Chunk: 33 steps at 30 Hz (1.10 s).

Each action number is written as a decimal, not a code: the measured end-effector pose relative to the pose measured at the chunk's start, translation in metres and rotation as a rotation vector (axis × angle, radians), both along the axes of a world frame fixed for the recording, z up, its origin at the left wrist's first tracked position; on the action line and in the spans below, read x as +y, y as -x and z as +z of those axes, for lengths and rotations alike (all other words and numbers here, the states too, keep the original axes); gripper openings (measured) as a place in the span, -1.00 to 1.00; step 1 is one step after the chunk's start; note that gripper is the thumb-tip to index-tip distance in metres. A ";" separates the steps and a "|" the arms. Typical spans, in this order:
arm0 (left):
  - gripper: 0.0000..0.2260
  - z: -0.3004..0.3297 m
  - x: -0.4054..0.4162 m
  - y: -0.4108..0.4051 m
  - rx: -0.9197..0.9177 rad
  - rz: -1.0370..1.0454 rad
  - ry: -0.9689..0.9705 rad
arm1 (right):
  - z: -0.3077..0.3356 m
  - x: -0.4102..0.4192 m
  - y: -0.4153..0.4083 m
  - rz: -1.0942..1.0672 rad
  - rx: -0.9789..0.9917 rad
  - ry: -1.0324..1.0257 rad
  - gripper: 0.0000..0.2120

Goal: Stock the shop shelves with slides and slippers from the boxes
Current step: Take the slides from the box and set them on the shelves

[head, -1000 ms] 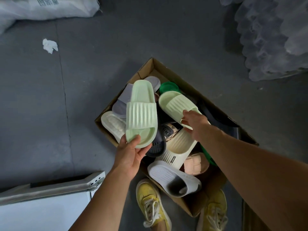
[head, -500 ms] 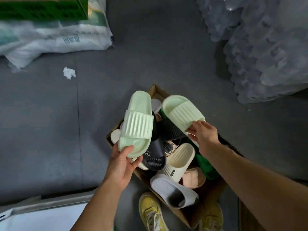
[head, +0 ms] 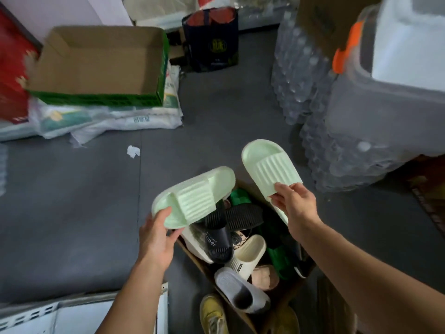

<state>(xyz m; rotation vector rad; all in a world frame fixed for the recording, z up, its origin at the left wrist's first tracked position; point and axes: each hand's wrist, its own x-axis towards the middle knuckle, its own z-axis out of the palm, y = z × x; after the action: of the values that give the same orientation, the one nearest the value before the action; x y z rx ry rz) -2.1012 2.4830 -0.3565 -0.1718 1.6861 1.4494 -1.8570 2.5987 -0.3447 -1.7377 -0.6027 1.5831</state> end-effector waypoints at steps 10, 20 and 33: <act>-0.72 0.131 0.005 -0.024 0.152 -0.351 0.007 | 0.154 -0.013 0.000 0.284 -0.020 -0.280 -0.83; -0.28 0.256 0.017 -0.022 0.189 -0.403 -0.114 | 0.250 -0.040 0.007 0.337 0.413 -0.236 -0.75; -0.67 0.345 -0.024 -0.029 0.243 -0.359 -0.232 | 0.332 -0.089 -0.006 0.738 0.472 -0.407 -0.60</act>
<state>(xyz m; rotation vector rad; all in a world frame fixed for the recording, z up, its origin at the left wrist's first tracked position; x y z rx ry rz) -2.0719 2.4590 -0.0118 0.4302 1.6182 1.4151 -1.8515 2.5096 -0.0125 -0.8175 -1.3011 2.0731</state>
